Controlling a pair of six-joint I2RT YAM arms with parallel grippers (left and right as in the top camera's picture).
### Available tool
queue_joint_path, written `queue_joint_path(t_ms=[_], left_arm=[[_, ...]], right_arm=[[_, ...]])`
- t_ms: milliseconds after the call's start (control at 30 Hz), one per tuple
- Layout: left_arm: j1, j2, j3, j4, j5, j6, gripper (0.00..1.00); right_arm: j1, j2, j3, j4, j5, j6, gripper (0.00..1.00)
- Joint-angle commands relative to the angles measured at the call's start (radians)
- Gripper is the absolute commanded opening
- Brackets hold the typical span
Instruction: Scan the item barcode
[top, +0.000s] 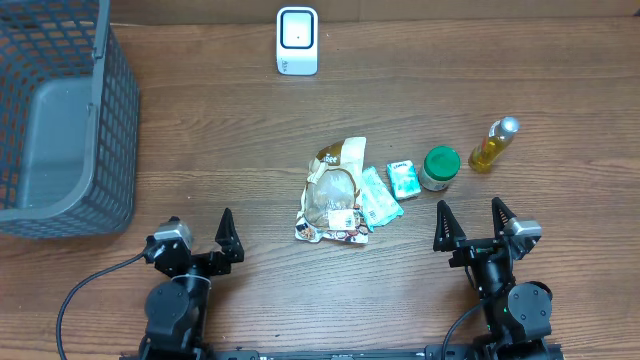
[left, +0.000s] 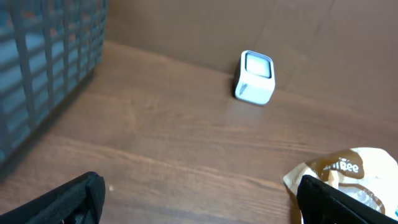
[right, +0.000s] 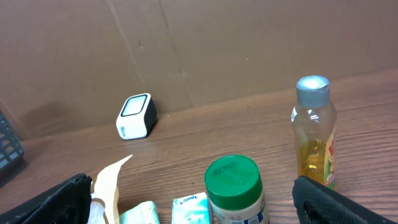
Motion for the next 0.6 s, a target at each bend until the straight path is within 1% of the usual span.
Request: queue_joint_path(t_ms=[0, 167, 367, 567], left_arm=[[0.043, -0.058, -0.013, 0.014, 0.079, 0.116, 0.99], [0.06, -0.057, -0.016, 0.015, 0.098, 0.166, 1.0], [0.06, -0.057, -0.016, 0.013, 0.124, 0.265, 1.0], [0.06, -0.057, -0.016, 0.016, 0.123, 0.264, 1.0]], right_arm=[[-0.005, -0.01, -0.011, 0.005, -0.002, -0.004, 1.0], [-0.005, -0.01, -0.011, 0.005, -0.002, -0.004, 1.0], [-0.005, -0.01, -0.011, 0.005, -0.002, -0.004, 1.0], [-0.005, -0.01, -0.011, 0.005, -0.002, -0.004, 1.0]])
